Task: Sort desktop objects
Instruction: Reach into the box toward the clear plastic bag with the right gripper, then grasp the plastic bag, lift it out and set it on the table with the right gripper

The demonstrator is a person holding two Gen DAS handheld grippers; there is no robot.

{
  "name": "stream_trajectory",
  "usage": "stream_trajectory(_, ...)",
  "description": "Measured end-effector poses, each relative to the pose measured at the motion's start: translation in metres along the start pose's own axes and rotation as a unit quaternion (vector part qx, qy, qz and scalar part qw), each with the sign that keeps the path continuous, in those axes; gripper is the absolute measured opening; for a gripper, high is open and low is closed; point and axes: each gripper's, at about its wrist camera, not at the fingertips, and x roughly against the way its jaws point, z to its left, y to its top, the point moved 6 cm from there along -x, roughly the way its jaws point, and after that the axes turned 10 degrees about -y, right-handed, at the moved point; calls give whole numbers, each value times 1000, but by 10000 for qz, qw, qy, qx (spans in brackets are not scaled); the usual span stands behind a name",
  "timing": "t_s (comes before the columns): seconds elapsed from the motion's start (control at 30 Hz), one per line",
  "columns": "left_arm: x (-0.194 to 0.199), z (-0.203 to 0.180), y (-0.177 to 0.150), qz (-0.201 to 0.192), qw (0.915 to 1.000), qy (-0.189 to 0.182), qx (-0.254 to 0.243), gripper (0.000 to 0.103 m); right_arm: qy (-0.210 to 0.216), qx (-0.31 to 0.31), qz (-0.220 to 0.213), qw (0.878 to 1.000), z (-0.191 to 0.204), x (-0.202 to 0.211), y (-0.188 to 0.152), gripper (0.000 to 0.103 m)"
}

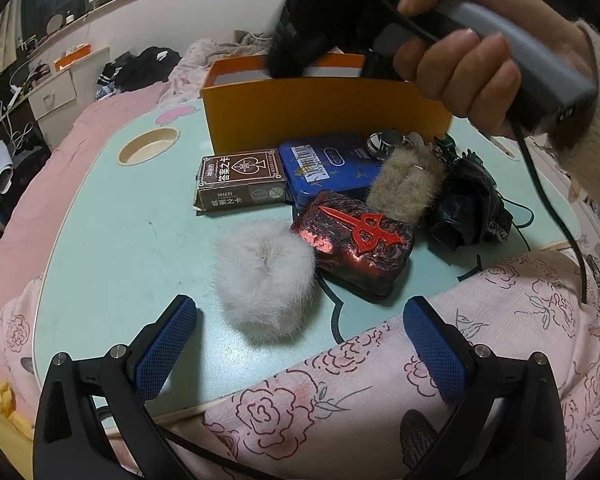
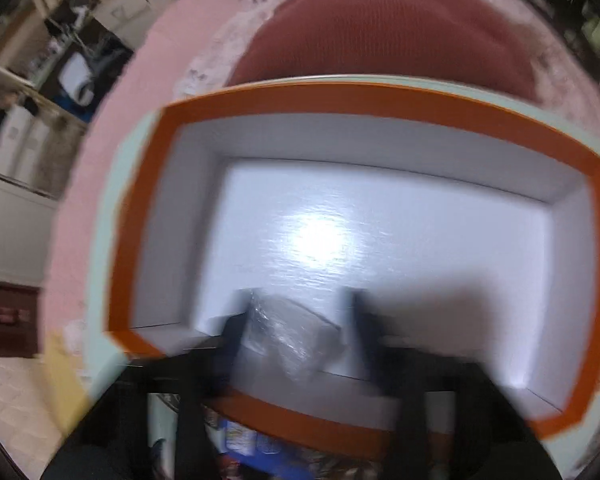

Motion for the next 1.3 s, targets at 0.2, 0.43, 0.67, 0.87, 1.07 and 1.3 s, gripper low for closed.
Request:
stream_trajectory(0.2, 0, -1, 1, -8, 10000, 6, 8, 103, 895, -312, -351, 9949, -13, 18, 1, 13)
stream_trajectory(0.43, 0, -2, 1, -10, 10000, 10, 11, 103, 1447, -233, -1333, 9802, -37, 93, -29, 3)
stream_trajectory(0.67, 0, -2, 1, -10, 10000, 15, 16, 103, 1365, -154, -2062, 9688, -70, 126, -101, 4)
stream_trajectory(0.87, 0, -1, 1, -12, 10000, 17, 18, 103, 1040, -351, -2481, 9625, -101, 110, -139, 15)
stream_trajectory(1.07, 7, 0, 2, -150, 9996, -183, 134, 103, -130, -261, -3045, 9521, -121, 85, -191, 44)
stream_trajectory(1.3, 41, 13, 40, -726, 9969, -125, 275, 103, -612, 191, -3299, 9418, -133, 54, -237, 64)
